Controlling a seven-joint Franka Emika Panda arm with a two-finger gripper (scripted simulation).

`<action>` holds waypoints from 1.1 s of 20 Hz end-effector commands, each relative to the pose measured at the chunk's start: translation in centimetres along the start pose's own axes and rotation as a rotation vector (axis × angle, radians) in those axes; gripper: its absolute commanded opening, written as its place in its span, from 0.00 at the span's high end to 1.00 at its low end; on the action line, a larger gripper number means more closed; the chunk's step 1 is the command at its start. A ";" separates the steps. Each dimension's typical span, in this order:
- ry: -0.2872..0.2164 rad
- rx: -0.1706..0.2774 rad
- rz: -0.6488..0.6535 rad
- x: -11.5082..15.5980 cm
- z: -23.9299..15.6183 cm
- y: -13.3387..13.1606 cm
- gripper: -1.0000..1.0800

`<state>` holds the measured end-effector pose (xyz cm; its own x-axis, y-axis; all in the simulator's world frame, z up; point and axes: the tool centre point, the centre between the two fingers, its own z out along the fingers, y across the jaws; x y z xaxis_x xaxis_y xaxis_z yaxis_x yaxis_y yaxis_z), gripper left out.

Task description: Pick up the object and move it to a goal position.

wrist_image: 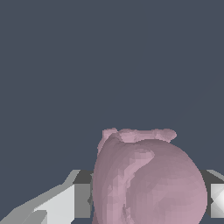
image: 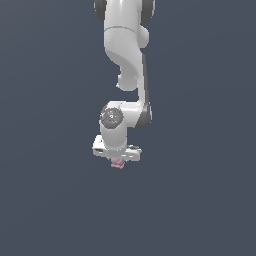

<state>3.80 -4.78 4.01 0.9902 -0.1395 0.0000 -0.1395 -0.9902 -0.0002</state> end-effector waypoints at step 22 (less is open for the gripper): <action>0.000 0.001 0.000 -3.4 -14.6 3.0 1.00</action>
<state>0.49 -6.97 16.90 0.9902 -0.1395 -0.0002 -0.1395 -0.9902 -0.0010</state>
